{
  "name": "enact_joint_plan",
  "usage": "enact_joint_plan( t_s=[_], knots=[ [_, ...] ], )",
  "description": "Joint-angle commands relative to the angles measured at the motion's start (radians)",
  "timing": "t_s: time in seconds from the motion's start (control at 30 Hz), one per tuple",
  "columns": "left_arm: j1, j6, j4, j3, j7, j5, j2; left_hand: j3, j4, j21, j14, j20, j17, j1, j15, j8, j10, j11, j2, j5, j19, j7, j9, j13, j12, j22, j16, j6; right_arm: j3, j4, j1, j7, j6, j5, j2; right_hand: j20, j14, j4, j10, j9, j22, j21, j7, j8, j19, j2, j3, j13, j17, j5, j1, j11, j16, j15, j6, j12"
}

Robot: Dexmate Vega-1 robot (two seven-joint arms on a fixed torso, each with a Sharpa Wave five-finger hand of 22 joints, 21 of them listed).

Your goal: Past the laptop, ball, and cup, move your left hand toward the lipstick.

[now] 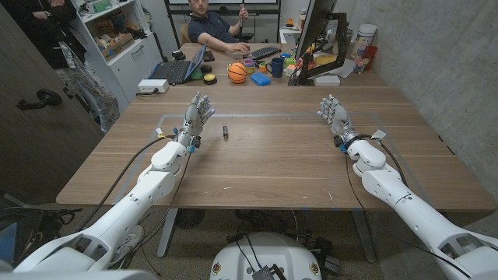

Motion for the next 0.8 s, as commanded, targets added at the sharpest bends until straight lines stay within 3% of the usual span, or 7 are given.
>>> enact_joint_plan(
  t_s=[0.03, 0.17, 0.3, 0.53, 0.8],
  knots=[
    [0.019, -0.001, -0.023, -0.002, 0.028, 0.013, 0.001, 0.008, 0.0, 0.004, -0.009, 0.001, 0.001, 0.0, 0.003, 0.004, 0.001, -0.009, 0.096, 0.005, 0.009, -0.006, 0.004, 0.003, 0.006, 0.006, 0.006, 0.0, 0.065, -0.016, -0.025, 0.033, -0.031, -0.055, 0.039, 0.0, -0.01, 0.0, 0.007, 0.004, 0.001, 0.006, 0.008, 0.006, -0.004, 0.093, 0.006, 0.002, 0.005, 0.007, 0.001, 0.001, 0.006, -0.002, 0.001, 0.006],
    [0.025, -0.006, -0.027, -0.003, 0.051, 0.024, -0.003, 0.008, 0.0, 0.003, -0.007, 0.008, 0.001, 0.001, 0.002, 0.004, 0.003, -0.009, 0.097, 0.005, 0.008, -0.009, 0.004, 0.003, 0.007, 0.006, 0.007, -0.001, 0.085, -0.016, -0.029, 0.044, -0.039, -0.074, 0.054, -0.001, -0.01, 0.0, 0.007, 0.004, 0.001, 0.005, 0.008, 0.006, -0.004, 0.092, 0.006, 0.002, 0.005, 0.007, 0.001, 0.001, 0.006, -0.002, 0.001, 0.006],
    [0.034, -0.017, -0.033, -0.006, 0.101, 0.048, -0.012, 0.01, 0.0, 0.001, -0.007, 0.022, 0.001, 0.002, -0.001, 0.003, 0.002, -0.013, 0.101, 0.006, 0.008, -0.027, 0.004, 0.003, 0.006, 0.006, 0.007, -0.004, 0.103, -0.015, -0.031, 0.055, -0.047, -0.088, 0.069, -0.002, -0.01, 0.0, 0.007, 0.004, 0.001, 0.004, 0.008, 0.006, -0.004, 0.092, 0.007, 0.002, 0.005, 0.007, 0.001, 0.003, 0.005, -0.002, 0.001, 0.006],
    [0.049, -0.044, -0.049, -0.013, 0.225, 0.119, -0.033, 0.023, -0.011, -0.009, -0.02, 0.034, -0.001, 0.019, 0.0, -0.001, -0.028, -0.017, 0.103, 0.01, -0.005, -0.083, 0.005, 0.003, -0.002, 0.004, 0.001, -0.02, 0.126, -0.012, -0.032, 0.07, -0.059, -0.112, 0.089, -0.002, -0.011, 0.0, 0.009, 0.004, 0.002, 0.003, 0.008, 0.007, -0.003, 0.092, 0.007, 0.002, 0.005, 0.007, 0.001, 0.002, 0.005, -0.002, 0.003, 0.006],
    [0.046, -0.075, -0.042, -0.012, 0.291, 0.179, -0.048, 0.035, -0.024, -0.013, -0.022, 0.036, -0.002, 0.039, -0.002, -0.003, -0.042, -0.023, 0.098, 0.014, -0.005, -0.117, 0.005, 0.004, -0.002, 0.003, -0.001, -0.04, 0.148, -0.005, -0.031, 0.083, -0.068, -0.132, 0.108, -0.005, -0.008, 0.0, 0.011, 0.004, 0.002, 0.002, 0.009, 0.008, -0.003, 0.092, 0.007, 0.002, 0.005, 0.007, 0.001, 0.0, 0.006, -0.003, 0.005, 0.007]
  ],
)
